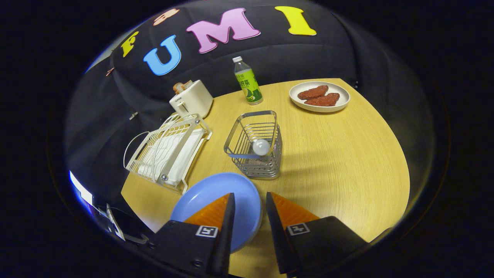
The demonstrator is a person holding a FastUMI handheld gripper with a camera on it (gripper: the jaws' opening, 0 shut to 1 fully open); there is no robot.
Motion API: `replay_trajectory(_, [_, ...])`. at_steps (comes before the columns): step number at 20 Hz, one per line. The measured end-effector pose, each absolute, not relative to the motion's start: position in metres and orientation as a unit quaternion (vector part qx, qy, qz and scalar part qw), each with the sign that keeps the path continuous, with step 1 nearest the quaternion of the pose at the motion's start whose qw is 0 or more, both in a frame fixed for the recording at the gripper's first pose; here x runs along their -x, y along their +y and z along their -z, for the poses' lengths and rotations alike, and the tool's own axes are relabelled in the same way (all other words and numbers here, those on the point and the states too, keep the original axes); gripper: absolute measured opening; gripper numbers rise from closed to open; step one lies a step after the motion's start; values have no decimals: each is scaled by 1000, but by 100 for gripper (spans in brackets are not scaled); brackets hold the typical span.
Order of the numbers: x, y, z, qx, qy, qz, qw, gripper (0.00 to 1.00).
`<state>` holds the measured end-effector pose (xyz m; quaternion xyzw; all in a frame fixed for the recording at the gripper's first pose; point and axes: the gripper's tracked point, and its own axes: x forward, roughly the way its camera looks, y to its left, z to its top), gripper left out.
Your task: Take the plate from the dish rack, then take the spoon from the basket and place it into the plate.
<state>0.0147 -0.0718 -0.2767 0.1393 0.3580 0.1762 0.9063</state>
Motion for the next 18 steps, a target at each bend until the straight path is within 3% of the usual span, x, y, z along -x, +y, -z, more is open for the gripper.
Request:
replay_trajectory(3, [-12, -83, 263, -95, 309, -202, 925, 84])
replay_trajectory(4, [-15, -86, 258, -87, 286, -206, 932, 100])
replay_trajectory(11, [-52, -85, 196, -10, 116, -237, 964, 98])
replay_trajectory(15, [-76, -72, 202, 5, 93, -246, 965, 98])
replay_trajectory(18, [-89, -68, 217, 7, 104, -251, 962, 91])
